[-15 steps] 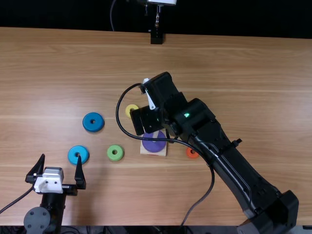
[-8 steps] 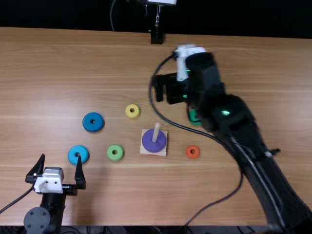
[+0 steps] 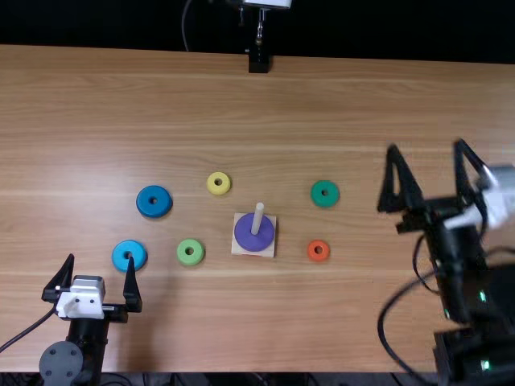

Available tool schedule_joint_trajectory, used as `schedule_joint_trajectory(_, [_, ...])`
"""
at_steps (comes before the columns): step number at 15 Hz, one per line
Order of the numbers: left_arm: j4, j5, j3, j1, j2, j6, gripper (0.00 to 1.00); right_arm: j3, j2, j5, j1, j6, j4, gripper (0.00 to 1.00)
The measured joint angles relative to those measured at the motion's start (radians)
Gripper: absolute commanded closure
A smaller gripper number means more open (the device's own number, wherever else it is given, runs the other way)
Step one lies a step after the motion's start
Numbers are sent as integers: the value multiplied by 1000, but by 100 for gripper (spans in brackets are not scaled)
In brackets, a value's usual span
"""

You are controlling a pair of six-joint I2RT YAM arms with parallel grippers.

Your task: Build the Hanoi tower: stack the rings onto the peg from bottom to top in this color order: purple, dark blue, light blue, dark green, light green, yellow, orange.

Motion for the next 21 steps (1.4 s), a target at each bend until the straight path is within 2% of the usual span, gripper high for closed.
schedule_joint_trajectory(2, [0,0,0,0,0,0,0,-225,-196,0,-67,0,97,0])
schedule_joint_trajectory(5, [-1,0,0,0,0,0,0,-480,-473,0,-84,0,99,0])
schedule_joint_trajectory(10, [-1,0,0,0,0,0,0,-658,-763,0,-84,0,100,0])
schedule_joint_trajectory(12, [0,-1,0,0,0,0,0,-701,-815,0,-84,0,102,0])
schedule_joint_trajectory(21, [0,0,0,0,0,0,0,-786,-816,0,-103,0,109,0])
